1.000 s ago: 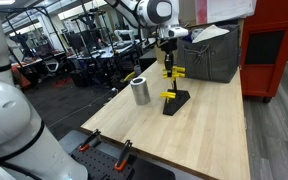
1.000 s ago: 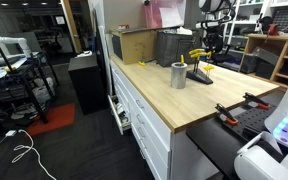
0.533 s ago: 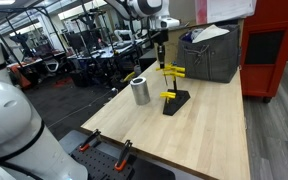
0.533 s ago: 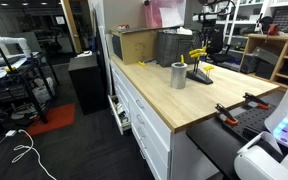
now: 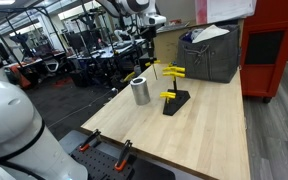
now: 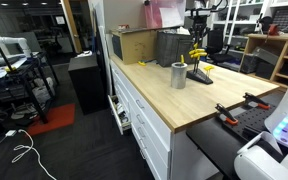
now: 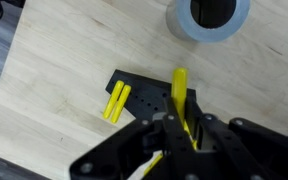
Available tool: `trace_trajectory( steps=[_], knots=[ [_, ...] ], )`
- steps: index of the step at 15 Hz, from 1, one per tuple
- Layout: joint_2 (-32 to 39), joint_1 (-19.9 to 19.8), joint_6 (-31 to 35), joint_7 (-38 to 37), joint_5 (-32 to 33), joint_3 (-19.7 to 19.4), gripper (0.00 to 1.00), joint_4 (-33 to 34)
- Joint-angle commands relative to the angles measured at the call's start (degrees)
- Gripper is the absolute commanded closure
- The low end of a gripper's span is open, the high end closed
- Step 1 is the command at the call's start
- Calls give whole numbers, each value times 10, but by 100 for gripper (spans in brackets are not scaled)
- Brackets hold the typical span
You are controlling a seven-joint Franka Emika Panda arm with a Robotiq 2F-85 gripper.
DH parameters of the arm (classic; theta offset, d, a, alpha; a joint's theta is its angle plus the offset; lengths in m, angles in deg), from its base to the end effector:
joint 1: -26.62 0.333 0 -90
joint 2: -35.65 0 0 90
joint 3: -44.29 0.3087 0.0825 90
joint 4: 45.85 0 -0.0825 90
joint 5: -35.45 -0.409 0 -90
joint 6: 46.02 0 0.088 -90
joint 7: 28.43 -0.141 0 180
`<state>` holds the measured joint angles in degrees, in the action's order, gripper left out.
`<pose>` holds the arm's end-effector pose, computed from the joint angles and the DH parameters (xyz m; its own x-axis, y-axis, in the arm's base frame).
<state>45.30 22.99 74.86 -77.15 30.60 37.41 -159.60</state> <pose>0.5930 -0.1027 0.3233 0.4725 -0.8788 -0.0667 -0.8808 -0.4735 -0.0008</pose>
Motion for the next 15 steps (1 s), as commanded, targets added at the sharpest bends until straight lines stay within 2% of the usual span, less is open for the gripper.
trace_trajectory(
  steps=[1, 15],
  knots=[
    [-5, 9, -30, 20, 2, 12, 96, 8],
    [-9, 40, -97, 144, -1, 52, 96, 21]
  ],
)
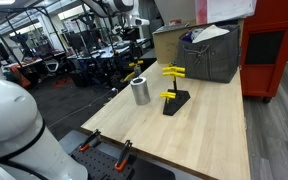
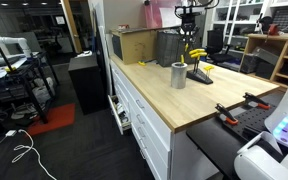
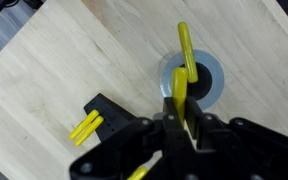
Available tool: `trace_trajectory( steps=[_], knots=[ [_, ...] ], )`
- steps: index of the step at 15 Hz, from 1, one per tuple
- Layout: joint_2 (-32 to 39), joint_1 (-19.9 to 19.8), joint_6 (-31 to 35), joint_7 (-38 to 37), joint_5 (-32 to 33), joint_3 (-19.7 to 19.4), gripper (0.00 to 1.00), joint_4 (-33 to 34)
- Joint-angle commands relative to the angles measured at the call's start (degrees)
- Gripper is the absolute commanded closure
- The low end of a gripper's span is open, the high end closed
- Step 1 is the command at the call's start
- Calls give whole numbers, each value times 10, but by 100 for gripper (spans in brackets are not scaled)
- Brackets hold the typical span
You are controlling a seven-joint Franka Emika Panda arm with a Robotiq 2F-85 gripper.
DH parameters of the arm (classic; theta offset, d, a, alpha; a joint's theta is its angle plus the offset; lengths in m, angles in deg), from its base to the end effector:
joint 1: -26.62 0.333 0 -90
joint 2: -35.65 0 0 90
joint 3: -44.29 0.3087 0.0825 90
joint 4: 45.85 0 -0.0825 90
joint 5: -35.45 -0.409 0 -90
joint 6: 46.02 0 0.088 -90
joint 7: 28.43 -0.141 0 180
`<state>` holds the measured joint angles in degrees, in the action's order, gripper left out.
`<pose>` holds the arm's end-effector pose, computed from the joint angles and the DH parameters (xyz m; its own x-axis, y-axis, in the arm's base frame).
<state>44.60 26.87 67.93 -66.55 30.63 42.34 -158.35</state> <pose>0.5905 -0.0095 0.3311 0.7332 -0.6645 -0.1444 -0.6681 -0.7435 0.0289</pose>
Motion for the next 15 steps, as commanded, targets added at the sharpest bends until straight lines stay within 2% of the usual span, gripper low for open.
trace_trajectory(
  steps=[1, 8, 15],
  knots=[
    [2, 3, -22, 51, -1, 4, 96, 5],
    [21, 12, 32, 128, 10, 8, 96, -14],
    [47, 10, 116, 182, 21, 4, 96, -55]
  ],
)
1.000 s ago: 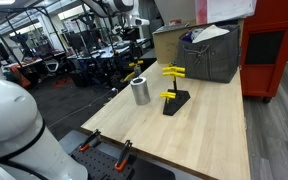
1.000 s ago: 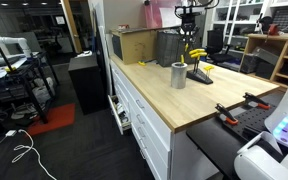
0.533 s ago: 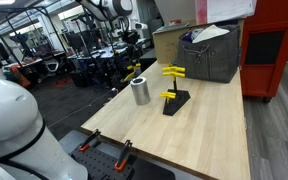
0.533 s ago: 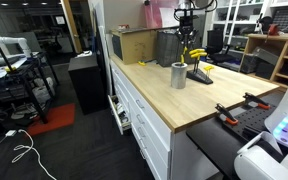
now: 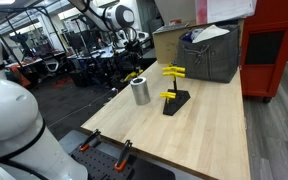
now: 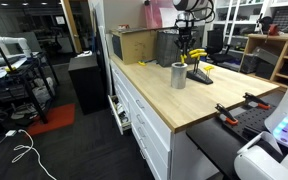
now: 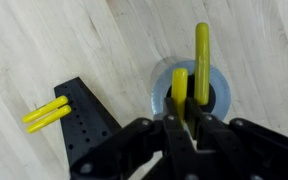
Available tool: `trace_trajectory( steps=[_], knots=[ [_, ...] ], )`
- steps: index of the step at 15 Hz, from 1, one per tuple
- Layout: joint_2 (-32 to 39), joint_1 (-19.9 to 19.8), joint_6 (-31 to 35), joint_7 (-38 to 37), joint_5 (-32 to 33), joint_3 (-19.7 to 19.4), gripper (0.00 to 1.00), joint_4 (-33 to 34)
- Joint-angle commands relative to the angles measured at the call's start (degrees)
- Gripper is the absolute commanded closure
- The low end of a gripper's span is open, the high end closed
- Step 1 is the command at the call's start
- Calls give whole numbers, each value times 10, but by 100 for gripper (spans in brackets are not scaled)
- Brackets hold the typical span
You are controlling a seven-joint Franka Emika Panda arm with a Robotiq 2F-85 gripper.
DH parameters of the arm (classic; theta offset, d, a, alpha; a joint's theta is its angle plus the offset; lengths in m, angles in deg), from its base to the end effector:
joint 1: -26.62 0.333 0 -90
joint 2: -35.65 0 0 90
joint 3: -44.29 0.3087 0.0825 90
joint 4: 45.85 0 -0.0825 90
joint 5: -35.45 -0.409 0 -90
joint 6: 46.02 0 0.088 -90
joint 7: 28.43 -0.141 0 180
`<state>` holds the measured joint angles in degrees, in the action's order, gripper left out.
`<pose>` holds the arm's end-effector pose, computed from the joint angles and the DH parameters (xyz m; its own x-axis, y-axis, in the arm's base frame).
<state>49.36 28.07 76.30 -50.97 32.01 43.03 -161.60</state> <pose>0.5914 0.0063 0.2664 0.9029 -0.4094 -0.1310 -0.4118 -0.9112 0.0099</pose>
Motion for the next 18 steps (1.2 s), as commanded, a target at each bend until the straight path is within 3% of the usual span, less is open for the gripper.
trace_trajectory(
  steps=[1, 5, 6, 8, 15, 18],
  knots=[
    [3, -2, 43, 30, 9, -4, 96, -28],
    [13, -4, 70, 42, 7, -6, 96, -44],
    [14, -4, 69, 42, 4, -6, 60, -45],
    [9, -6, 72, 46, 0, -6, 52, -48],
    [-16, -28, 43, 29, -6, -33, 1, -48],
    [-13, -48, 12, 8, -23, -53, 0, -32]
  ],
)
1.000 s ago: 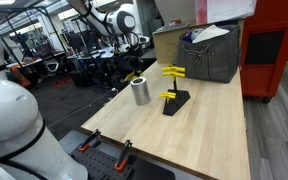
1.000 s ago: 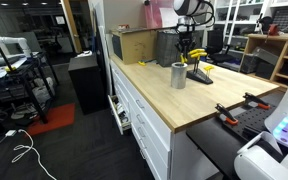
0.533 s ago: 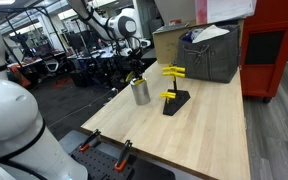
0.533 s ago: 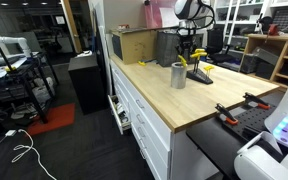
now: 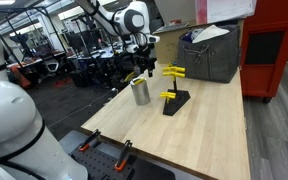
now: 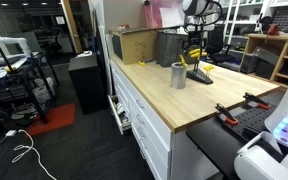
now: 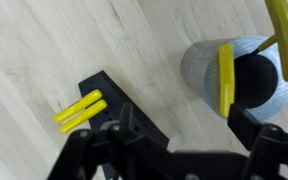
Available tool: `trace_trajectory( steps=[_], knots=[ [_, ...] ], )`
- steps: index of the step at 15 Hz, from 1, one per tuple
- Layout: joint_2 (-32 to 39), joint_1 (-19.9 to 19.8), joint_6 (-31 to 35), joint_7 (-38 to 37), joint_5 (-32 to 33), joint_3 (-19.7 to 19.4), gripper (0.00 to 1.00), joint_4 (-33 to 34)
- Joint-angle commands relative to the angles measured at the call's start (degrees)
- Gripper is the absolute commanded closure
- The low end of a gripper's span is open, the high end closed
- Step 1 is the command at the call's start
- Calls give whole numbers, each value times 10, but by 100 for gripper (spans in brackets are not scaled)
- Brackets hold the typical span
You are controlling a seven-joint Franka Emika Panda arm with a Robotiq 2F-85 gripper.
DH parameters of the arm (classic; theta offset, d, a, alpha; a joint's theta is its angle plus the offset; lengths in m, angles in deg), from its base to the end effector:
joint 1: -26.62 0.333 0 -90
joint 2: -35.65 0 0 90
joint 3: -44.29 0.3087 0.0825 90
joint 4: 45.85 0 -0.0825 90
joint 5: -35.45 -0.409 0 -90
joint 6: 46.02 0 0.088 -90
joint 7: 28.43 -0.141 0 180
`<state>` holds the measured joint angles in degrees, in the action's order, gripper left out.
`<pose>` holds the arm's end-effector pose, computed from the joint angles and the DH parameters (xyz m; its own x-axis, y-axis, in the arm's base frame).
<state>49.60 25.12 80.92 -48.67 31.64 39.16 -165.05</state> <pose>0.5782 -0.0636 0.2441 0.8670 -0.4861 -0.1100 -0.4879 -0.8728 0.0118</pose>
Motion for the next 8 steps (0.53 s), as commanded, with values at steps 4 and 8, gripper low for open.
trace_trajectory(
  steps=[4, 8],
  knots=[
    [17, -35, -50, -94, -36, -39, 0, 26],
    [59, -38, -58, -185, -52, -54, 0, 48]
  ],
)
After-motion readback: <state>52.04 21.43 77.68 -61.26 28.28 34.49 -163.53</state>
